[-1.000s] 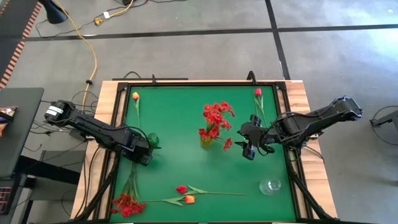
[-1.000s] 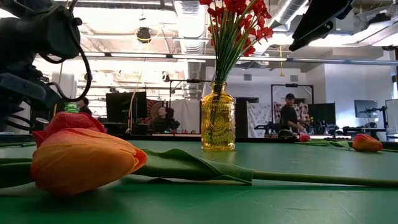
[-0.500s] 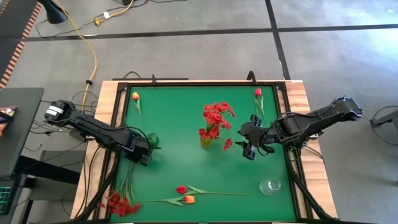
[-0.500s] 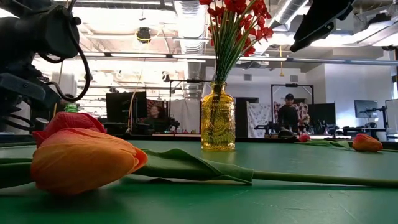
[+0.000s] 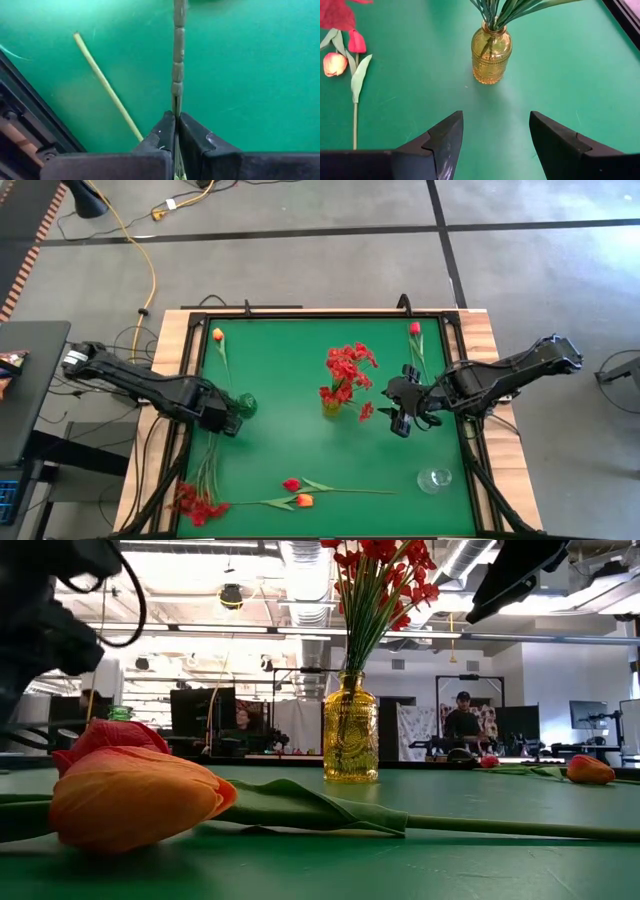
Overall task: Sort flowers into vase by color
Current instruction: Put the red flower into the yellow vase
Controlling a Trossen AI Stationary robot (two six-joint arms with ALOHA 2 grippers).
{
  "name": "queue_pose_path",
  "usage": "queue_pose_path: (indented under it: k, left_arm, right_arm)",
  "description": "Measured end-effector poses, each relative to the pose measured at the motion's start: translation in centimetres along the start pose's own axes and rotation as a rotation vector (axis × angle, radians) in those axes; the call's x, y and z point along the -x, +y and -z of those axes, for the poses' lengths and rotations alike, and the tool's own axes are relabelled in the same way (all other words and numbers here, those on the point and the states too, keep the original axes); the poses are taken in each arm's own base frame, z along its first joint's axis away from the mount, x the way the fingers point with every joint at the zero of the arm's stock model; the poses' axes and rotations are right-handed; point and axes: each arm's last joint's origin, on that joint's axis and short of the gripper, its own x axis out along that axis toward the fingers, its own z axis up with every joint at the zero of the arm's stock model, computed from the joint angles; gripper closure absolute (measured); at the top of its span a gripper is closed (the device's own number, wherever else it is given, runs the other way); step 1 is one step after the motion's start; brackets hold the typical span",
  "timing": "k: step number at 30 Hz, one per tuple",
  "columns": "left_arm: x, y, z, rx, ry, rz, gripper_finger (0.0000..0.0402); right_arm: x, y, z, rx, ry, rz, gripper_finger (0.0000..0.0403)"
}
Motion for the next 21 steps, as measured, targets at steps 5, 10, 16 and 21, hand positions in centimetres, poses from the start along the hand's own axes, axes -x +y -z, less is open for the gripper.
queue_pose_path:
  k: [5,10,16,21]
  left_arm:
    - [1.8,0.6,0.1,0.022,-0.072,0.100,0.0401]
    - [3.8,1.2,0.2,0.025,-0.141,0.231,0.0401]
    - [6.1,2.1,0.4,0.021,-0.181,0.385,0.0401]
    - [8.3,3.1,0.7,-0.028,-0.213,0.513,0.0401]
  right_arm:
    - [0.0,0.0,0.0,0.006,-0.001,0.000,0.0148]
    - [0.0,0.0,0.0,0.005,-0.003,-0.001,0.0148]
    - [0.0,0.0,-0.1,0.010,-0.007,-0.004,0.0148]
    - [0.0,0.2,-0.4,-0.002,-0.040,-0.025,0.0148]
